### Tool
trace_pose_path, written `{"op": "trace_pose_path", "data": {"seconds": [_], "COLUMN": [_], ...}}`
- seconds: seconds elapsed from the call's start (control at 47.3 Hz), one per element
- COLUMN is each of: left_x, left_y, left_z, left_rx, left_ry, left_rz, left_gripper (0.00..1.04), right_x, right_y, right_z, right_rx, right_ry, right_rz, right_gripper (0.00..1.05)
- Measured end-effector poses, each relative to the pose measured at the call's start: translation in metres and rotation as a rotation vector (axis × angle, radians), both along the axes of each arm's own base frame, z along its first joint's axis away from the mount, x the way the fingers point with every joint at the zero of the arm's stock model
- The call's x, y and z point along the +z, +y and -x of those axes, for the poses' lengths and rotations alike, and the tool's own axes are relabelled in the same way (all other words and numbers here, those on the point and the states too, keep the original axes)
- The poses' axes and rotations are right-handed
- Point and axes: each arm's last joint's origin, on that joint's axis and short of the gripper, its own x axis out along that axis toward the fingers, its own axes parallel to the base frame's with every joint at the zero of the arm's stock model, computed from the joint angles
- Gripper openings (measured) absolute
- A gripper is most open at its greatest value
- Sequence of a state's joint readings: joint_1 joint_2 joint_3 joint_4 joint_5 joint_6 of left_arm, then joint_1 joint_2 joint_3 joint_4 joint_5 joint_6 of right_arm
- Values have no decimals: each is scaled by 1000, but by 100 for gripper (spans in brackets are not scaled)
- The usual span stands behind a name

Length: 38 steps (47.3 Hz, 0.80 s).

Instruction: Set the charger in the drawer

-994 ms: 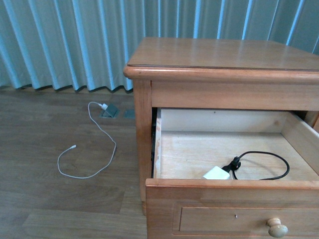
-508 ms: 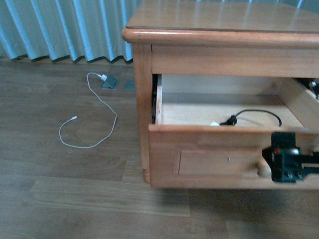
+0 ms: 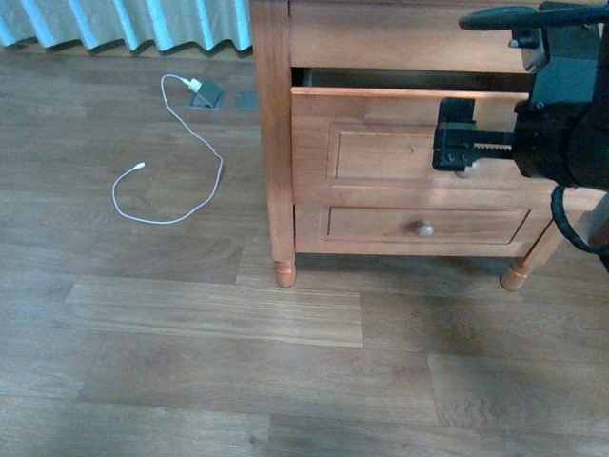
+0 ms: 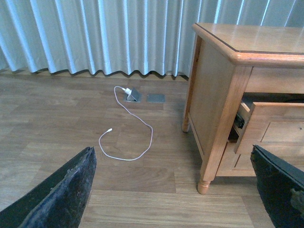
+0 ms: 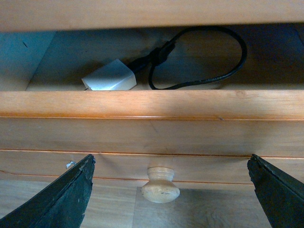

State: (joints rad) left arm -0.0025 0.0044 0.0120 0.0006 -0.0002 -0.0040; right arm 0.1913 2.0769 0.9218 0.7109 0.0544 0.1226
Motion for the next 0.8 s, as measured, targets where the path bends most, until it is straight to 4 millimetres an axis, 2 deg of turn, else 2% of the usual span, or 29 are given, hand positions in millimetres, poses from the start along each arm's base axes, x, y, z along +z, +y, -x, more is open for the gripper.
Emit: {"op": "trace_pose_path", "data": {"seconds": [0.275,0.508,0.614,0.804], "left_x": [0,0,0,0], "left_y": [0,0,0,0], "left_z": [0,0,0,0], "left_rx": [0,0,0,0], "left_ry": [0,0,0,0], "left_rz": [0,0,0,0], "left_gripper": [99,99,99,99], "right_x": [-5,-6,-2,38], "right_y": [7,9,8,2], "right_z": [-41,-45,-35,11], "right_rx": [-47,-79,-55,48], "right_ry": [-70,-85,-78,-99], "right_rz": [-28,-40,-63,-111], "right_gripper": [96,96,96,96]}}
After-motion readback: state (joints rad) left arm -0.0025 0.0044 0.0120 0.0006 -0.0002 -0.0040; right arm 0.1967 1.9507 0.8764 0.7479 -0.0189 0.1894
